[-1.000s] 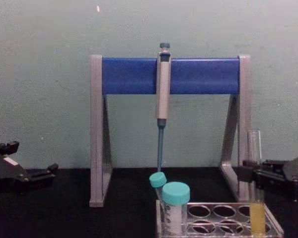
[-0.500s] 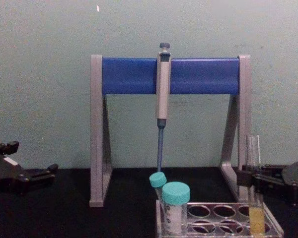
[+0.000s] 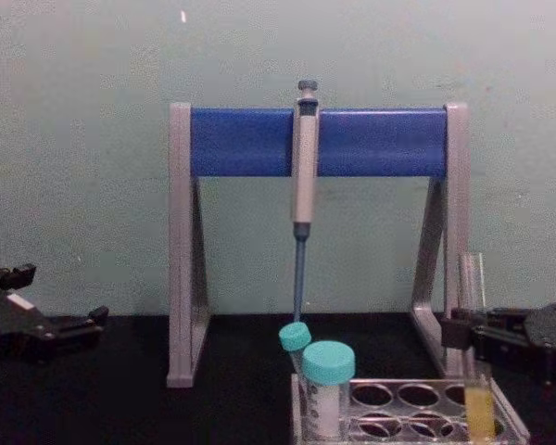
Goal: Pick up the test tube from the test tube rack, shake it, then place it back into the test tube rack.
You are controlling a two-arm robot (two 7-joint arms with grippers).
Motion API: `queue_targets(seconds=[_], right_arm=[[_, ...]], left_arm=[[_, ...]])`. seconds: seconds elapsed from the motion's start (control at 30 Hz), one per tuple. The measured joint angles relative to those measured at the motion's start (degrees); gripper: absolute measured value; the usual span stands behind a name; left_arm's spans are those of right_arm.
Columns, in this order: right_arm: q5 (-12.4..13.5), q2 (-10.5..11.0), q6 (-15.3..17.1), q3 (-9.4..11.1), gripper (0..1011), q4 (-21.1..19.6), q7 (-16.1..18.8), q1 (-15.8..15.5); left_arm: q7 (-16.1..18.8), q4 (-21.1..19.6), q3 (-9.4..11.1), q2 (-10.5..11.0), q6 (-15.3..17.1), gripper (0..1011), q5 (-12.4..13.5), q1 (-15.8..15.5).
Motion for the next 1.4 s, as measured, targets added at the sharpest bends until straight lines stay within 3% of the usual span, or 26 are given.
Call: queue_targets(seconds=[0.7, 1.4], right_arm=[[-0.11, 0.04, 0.08, 0.03, 237, -0.02, 0.17, -0.06], [-0.11, 0.03, 0.03, 0.04, 890, -0.03, 0.19, -0.04]], left_arm=[[0.0, 0.0, 0.0, 0.0, 0.0, 1001, 0.0, 0.0], [0.0, 0.0, 0.0, 0.0, 0.0, 1001, 0.0, 0.0]])
